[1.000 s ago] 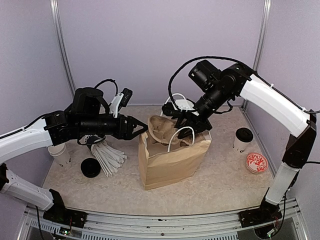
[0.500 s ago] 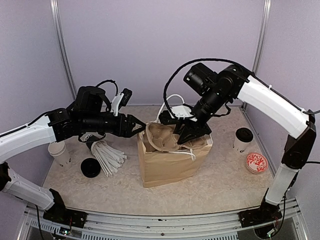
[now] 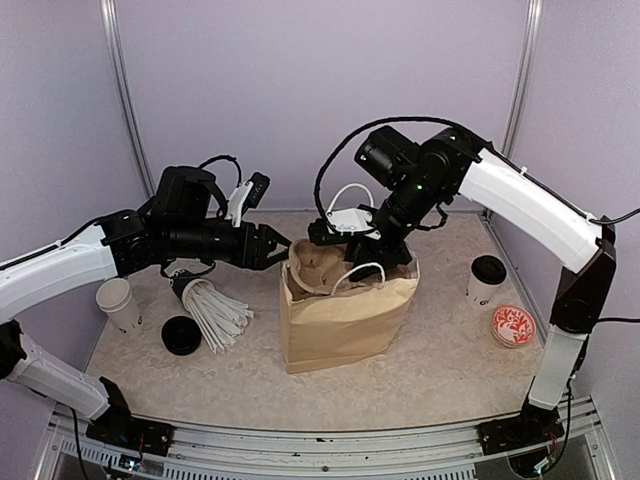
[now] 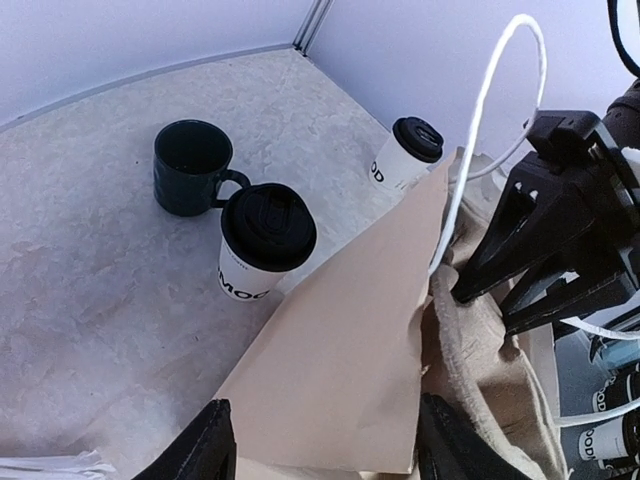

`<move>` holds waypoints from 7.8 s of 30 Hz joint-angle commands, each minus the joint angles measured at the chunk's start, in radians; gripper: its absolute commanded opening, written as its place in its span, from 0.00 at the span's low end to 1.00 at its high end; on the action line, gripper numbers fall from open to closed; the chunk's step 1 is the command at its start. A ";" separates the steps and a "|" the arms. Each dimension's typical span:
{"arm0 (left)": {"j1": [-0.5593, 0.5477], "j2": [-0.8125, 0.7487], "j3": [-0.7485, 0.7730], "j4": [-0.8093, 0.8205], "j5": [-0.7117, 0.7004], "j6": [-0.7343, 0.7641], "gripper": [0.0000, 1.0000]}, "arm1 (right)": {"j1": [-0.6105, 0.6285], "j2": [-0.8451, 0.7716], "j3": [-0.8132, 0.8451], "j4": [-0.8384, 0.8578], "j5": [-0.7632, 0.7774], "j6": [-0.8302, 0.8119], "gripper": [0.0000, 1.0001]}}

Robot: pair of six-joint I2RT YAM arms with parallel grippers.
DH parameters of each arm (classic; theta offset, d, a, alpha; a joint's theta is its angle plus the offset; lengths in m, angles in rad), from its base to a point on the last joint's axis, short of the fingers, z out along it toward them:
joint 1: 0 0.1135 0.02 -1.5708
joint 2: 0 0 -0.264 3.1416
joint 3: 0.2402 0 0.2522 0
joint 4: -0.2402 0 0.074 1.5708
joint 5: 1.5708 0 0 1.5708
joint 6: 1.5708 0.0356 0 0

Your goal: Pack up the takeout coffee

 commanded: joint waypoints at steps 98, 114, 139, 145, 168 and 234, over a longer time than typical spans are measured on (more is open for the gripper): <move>-0.297 0.099 0.071 0.427 -0.115 0.558 0.57 | -0.114 -0.068 -0.008 -0.045 0.148 0.095 0.14; -0.303 0.321 0.207 0.421 -0.239 0.607 0.35 | -0.114 -0.079 -0.029 -0.045 0.153 0.097 0.14; -0.409 0.154 0.125 0.390 -0.264 0.656 0.00 | -0.119 -0.102 -0.065 -0.045 0.238 0.092 0.13; -0.411 0.147 0.094 0.380 -0.295 0.647 0.00 | -0.102 -0.119 -0.120 -0.047 0.183 0.070 0.14; -0.483 0.174 0.062 0.246 -0.458 0.671 0.01 | -0.042 -0.093 -0.161 -0.045 -0.172 0.055 0.13; -0.117 -0.204 -0.179 0.398 -0.283 0.282 0.63 | -0.040 -0.085 -0.439 0.050 0.131 -0.044 0.15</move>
